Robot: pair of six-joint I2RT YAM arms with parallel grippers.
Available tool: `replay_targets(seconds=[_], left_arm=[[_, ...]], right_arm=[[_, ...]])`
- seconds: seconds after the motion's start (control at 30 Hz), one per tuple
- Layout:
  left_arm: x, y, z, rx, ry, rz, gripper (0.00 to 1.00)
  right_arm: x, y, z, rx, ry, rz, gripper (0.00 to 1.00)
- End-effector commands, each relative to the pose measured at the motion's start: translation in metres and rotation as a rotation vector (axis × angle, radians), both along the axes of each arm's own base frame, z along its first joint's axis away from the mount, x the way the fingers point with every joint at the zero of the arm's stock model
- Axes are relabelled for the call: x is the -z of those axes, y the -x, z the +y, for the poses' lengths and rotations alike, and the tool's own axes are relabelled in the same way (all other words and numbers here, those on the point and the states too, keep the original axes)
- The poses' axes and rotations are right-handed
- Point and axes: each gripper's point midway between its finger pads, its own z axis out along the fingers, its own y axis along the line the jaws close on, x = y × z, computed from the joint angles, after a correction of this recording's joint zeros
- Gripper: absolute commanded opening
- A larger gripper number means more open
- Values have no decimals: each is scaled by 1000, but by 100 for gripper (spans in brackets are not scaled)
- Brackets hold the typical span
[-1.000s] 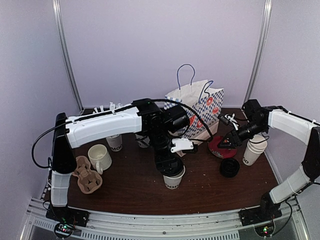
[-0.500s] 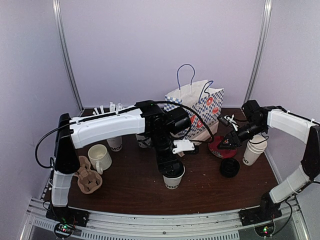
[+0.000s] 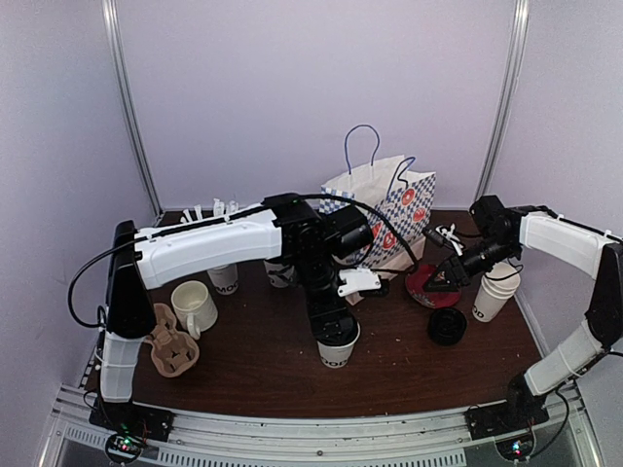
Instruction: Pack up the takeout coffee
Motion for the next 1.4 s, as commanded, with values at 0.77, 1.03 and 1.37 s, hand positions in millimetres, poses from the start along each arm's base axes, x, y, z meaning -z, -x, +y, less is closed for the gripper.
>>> replay_targets(seconds=[0.77, 1.03, 1.37], left_arm=[[-47, -33, 44, -633, 347, -40, 78], [-32, -31, 39, -712, 415, 105, 73], [-26, -29, 40, -727, 440, 204, 65]], right_arm=[[-20, 63, 65, -101, -108, 201, 42], [6, 86, 98, -218, -124, 338, 36], [14, 93, 129, -312, -171, 468, 32]])
